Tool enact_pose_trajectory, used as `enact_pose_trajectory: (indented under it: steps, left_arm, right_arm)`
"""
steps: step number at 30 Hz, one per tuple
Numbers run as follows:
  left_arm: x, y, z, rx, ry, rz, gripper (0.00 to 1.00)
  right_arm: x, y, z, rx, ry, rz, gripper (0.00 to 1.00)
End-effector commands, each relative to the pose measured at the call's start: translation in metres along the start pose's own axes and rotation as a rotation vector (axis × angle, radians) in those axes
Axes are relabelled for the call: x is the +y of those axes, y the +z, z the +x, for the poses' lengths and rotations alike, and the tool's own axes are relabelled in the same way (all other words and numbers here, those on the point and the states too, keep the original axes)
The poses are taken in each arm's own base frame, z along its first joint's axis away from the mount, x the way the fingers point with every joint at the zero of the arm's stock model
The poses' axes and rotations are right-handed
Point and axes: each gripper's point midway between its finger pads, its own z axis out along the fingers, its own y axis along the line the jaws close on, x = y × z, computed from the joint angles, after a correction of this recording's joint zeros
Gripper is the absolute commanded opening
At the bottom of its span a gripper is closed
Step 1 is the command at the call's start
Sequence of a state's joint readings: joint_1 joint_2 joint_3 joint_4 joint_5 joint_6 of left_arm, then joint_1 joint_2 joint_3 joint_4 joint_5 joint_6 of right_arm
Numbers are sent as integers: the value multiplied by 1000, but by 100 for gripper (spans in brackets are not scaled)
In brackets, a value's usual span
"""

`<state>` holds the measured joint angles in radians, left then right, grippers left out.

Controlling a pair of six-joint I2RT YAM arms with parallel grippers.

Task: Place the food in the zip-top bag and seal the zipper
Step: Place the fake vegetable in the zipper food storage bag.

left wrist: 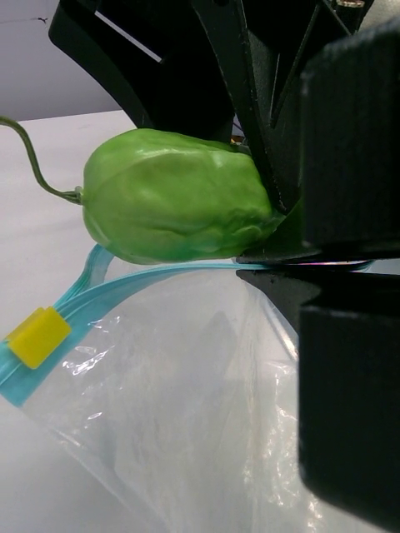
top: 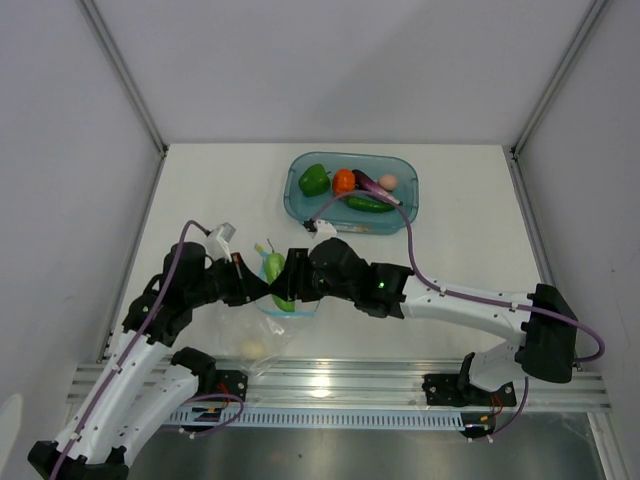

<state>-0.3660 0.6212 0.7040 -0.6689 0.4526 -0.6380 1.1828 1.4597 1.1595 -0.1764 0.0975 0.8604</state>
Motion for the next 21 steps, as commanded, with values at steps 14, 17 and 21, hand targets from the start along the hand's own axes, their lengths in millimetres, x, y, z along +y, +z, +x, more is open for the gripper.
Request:
enact_pose_trajectory:
  steps: [14, 17, 21]
  left_arm:
    - [-41, -29, -27, -118, 66, 109, 1]
    - [-40, -28, -26, -113, 63, 105, 1]
    - [-38, -27, -24, -107, 60, 103, 1]
  right_arm:
    - [-21, -12, 21, 48, -117, 73, 78]
    - [-20, -19, 10, 19, -150, 92, 87]
    - [-17, -35, -13, -43, -202, 117, 97]
